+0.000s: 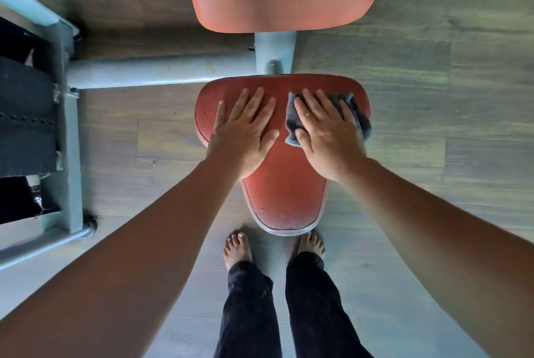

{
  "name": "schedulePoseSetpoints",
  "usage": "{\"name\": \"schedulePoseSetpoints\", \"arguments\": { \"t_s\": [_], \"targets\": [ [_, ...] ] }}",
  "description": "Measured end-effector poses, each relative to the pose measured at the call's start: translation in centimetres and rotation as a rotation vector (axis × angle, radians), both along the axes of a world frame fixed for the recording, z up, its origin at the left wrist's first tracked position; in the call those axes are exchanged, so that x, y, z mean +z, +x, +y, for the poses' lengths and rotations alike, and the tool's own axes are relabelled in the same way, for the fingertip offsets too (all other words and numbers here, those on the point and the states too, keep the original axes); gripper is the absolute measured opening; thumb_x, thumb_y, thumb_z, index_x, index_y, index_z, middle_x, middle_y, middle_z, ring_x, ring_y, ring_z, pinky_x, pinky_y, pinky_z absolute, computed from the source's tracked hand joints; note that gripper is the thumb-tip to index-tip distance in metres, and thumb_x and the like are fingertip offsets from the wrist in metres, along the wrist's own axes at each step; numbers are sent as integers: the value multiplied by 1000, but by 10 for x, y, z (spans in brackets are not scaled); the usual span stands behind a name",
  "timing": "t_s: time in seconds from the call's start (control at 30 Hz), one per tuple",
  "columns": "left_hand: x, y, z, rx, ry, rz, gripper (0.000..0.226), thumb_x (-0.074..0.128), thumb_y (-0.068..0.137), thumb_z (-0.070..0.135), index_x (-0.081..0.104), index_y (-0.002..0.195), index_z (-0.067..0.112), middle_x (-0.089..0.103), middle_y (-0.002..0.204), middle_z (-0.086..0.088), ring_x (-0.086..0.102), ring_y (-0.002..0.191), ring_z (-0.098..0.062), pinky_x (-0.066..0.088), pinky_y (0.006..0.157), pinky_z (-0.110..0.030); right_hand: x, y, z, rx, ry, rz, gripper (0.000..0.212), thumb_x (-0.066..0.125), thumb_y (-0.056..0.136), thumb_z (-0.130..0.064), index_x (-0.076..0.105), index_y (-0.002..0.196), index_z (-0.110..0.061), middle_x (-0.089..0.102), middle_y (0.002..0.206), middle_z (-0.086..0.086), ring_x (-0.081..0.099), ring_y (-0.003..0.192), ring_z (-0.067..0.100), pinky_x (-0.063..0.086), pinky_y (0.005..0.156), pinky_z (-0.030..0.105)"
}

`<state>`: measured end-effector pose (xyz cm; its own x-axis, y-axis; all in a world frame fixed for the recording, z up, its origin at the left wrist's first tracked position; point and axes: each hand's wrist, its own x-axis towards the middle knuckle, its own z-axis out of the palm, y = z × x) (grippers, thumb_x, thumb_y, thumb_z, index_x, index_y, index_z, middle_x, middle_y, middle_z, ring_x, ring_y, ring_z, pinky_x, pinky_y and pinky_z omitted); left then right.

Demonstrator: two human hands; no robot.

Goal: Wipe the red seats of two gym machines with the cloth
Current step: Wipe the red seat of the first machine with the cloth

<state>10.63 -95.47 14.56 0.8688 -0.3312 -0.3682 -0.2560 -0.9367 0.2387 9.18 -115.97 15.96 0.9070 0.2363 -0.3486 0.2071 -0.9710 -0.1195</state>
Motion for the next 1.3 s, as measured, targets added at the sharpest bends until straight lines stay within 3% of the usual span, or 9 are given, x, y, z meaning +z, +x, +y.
{"name": "schedulePoseSetpoints", "arguments": {
  "t_s": [0.17,0.33,0.43,0.57,0.67,0.77,0.93,1.17,1.3],
  "targets": [
    [10,-2,24,90,66,28,67,24,107,57,3,166,33,-7,176,4,-10,162,-20,0,130,-56,-9,65,28,-17,-43,74,63,27,107,-46,11,163,-24,8,173,1,10,159,23,8,127,52],
    [7,-19,55,161,81,29,68,26,107,54,6,167,29,-5,176,1,-8,162,-21,4,129,-57,7,-14,59,75,26,3,64,30,103,-44,26,161,-18,19,171,7,19,157,29,19,125,56],
    [5,-25,67,195,85,34,68,23,107,56,1,167,31,-10,175,2,-10,162,-20,1,130,-55,16,-31,59,136,38,64,68,25,99,-48,27,161,-19,20,171,5,19,157,28,18,124,56],
    [1,-32,80,239,72,62,69,20,106,59,-6,165,34,-16,174,7,-12,161,-19,-3,130,-53,1,25,71,274,-7,76,68,27,104,-53,12,164,-24,6,173,0,8,159,23,9,127,53],
    [-2,-35,87,274,50,63,71,20,106,60,-6,166,32,-13,175,7,-10,162,-20,-1,130,-54,-10,61,100,223,8,55,67,31,105,-50,12,164,-23,7,173,1,8,160,23,6,128,51],
    [-2,-40,90,291,62,74,72,19,105,61,-6,166,31,-12,175,7,-10,162,-20,1,130,-54,-8,49,113,173,18,5,64,31,106,-46,17,163,-22,10,173,2,11,159,24,10,128,53],
    [-5,-43,91,326,9,105,75,20,105,62,-9,165,28,-12,175,8,-11,162,-18,2,130,-54,3,3,95,364,25,4,63,28,105,-46,20,162,-21,12,172,0,14,159,23,17,126,54],
    [-11,-51,87,403,-39,136,82,20,105,63,-13,164,18,-10,175,3,-11,161,-17,2,131,-50,-17,85,146,226,22,23,60,28,106,-50,21,162,-29,16,172,0,14,158,26,11,127,54],
    [-12,-55,87,425,-61,148,87,16,101,70,-10,165,17,-6,175,1,-9,162,-18,3,132,-49,-11,45,131,421,68,-40,59,27,102,-52,30,159,-34,18,171,0,16,158,27,16,125,59]
  ]
}}
